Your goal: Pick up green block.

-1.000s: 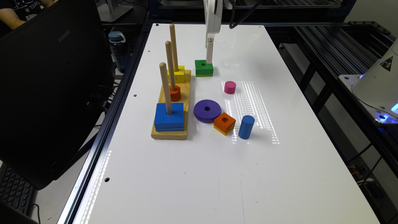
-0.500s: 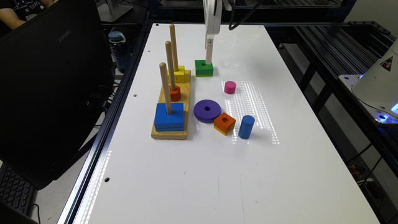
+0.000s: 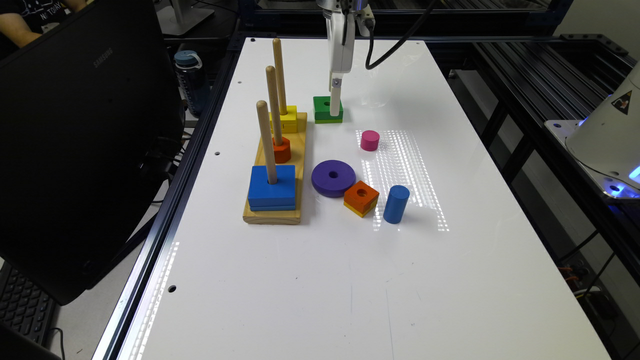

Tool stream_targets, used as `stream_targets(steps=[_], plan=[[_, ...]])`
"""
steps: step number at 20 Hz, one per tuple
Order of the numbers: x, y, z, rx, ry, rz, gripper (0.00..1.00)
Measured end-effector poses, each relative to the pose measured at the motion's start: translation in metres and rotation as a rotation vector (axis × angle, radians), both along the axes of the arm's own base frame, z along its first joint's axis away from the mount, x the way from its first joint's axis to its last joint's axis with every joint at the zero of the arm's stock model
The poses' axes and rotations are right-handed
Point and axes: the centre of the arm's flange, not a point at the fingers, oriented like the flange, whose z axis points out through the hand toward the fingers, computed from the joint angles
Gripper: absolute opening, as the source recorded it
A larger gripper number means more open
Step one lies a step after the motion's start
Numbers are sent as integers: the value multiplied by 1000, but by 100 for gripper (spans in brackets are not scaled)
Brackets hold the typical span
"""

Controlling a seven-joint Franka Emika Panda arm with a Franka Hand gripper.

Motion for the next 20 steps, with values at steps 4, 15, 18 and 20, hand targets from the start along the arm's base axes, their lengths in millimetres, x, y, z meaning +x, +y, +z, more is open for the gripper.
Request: stream_targets(steps=[4,15,18,20], plan=[[0,0,0,0,0,0,100],[2,0,0,0,-2,1,100],[-1,0,-26,10,0,2,100],[1,-1,-33,7,-8,2,100]])
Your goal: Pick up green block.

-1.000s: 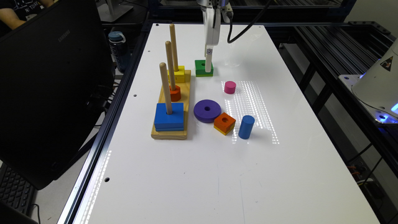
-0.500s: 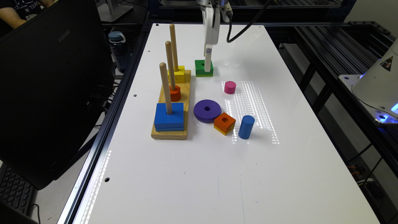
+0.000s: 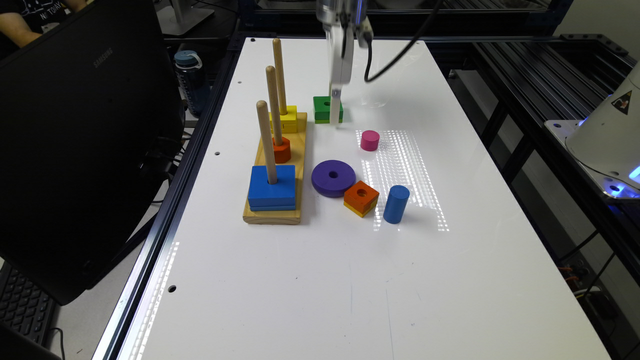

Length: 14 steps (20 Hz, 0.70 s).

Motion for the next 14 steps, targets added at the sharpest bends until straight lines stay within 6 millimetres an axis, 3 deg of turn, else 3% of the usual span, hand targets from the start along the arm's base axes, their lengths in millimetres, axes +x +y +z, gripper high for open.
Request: stream_targets(steps=[14], plan=[[12,6,0,1,-12,1,100]])
